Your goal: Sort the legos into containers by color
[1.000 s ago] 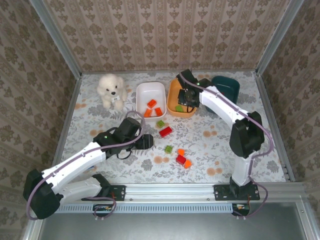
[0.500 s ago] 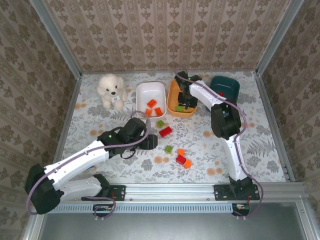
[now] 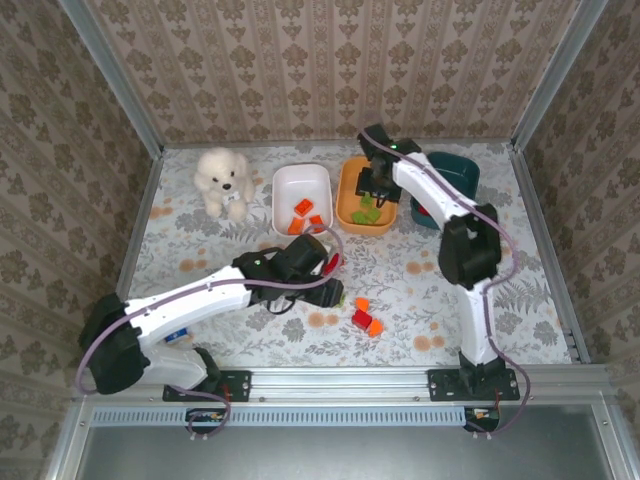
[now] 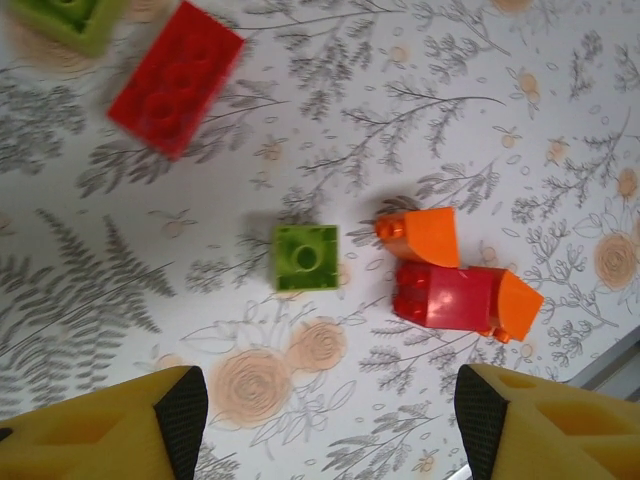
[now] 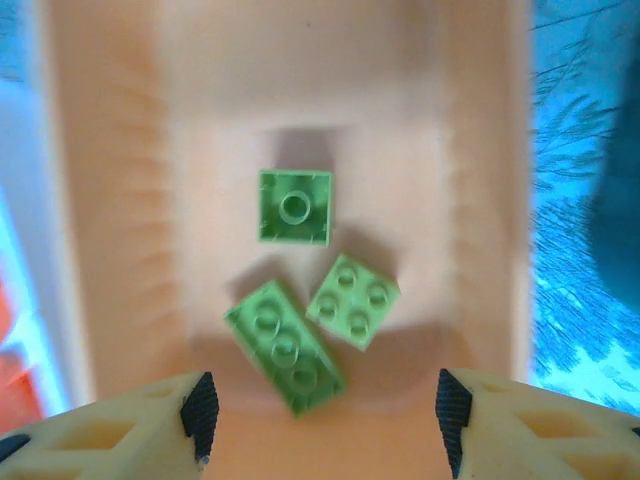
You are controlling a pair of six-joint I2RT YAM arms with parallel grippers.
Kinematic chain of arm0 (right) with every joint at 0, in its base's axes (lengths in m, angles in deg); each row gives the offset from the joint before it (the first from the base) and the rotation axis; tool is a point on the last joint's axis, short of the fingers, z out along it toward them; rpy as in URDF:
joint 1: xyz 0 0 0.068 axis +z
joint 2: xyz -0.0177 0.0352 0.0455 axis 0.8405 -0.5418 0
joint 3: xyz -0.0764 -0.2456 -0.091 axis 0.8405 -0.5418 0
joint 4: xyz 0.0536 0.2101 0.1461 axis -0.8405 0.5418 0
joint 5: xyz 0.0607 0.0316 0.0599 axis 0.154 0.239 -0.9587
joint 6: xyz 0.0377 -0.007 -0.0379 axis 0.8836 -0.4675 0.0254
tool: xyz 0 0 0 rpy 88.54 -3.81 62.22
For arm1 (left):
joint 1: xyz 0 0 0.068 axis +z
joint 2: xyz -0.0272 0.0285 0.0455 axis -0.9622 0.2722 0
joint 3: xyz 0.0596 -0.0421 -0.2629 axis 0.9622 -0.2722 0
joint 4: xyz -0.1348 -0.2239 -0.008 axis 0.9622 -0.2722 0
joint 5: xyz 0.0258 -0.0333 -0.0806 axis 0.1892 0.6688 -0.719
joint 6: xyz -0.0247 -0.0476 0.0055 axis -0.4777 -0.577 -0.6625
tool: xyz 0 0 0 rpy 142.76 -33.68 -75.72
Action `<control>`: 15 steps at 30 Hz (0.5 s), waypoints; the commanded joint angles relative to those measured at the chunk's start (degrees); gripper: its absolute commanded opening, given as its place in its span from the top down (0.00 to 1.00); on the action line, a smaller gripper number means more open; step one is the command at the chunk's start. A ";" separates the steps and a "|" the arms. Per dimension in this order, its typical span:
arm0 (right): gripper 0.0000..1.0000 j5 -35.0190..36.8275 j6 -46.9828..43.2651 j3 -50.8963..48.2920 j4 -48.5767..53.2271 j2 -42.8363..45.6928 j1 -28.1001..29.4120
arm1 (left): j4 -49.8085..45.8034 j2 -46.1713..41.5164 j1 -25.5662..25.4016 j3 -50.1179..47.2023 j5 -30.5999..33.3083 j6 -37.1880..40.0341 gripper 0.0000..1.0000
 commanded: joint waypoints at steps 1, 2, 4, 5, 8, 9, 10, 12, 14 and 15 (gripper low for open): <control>0.38 0.43 -1.85 -12.74 -5.09 18.60 1.25 | -1.90 5.35 -2.14 4.13 -2.16 3.02 0.31; 0.37 0.36 -2.04 -17.17 -7.91 23.73 1.55 | -1.89 7.16 -2.86 5.33 -2.19 3.15 0.31; 0.37 0.02 -2.05 -28.92 -11.55 35.09 2.21 | -2.21 11.27 -4.59 8.03 -1.30 2.98 0.32; 0.37 -0.17 -1.89 -33.11 -12.18 39.70 2.48 | -2.68 13.07 -5.15 9.27 -0.83 2.61 0.32; 0.36 -1.74 -1.25 -45.48 -12.19 54.68 3.94 | -4.50 18.69 -6.36 13.62 0.09 1.48 0.32; 0.36 -3.05 -0.42 -49.51 -11.94 59.46 4.04 | -5.55 20.88 -6.59 15.09 0.46 1.09 0.32; 0.35 -4.31 0.59 -53.10 -11.30 64.43 4.04 | -6.28 22.67 -6.84 16.44 0.58 0.91 0.32; 0.31 -7.43 2.09 -58.42 -10.17 72.45 4.04 | -7.68 25.84 -7.22 18.64 1.66 0.45 0.33; 0.31 -10.38 3.24 -61.77 -7.75 78.33 4.06 | -8.00 28.17 -7.49 20.10 2.16 0.49 0.33; 0.31 -11.69 3.78 -62.97 -6.55 80.44 4.13 | -8.30 29.17 -7.58 20.98 2.45 0.42 0.33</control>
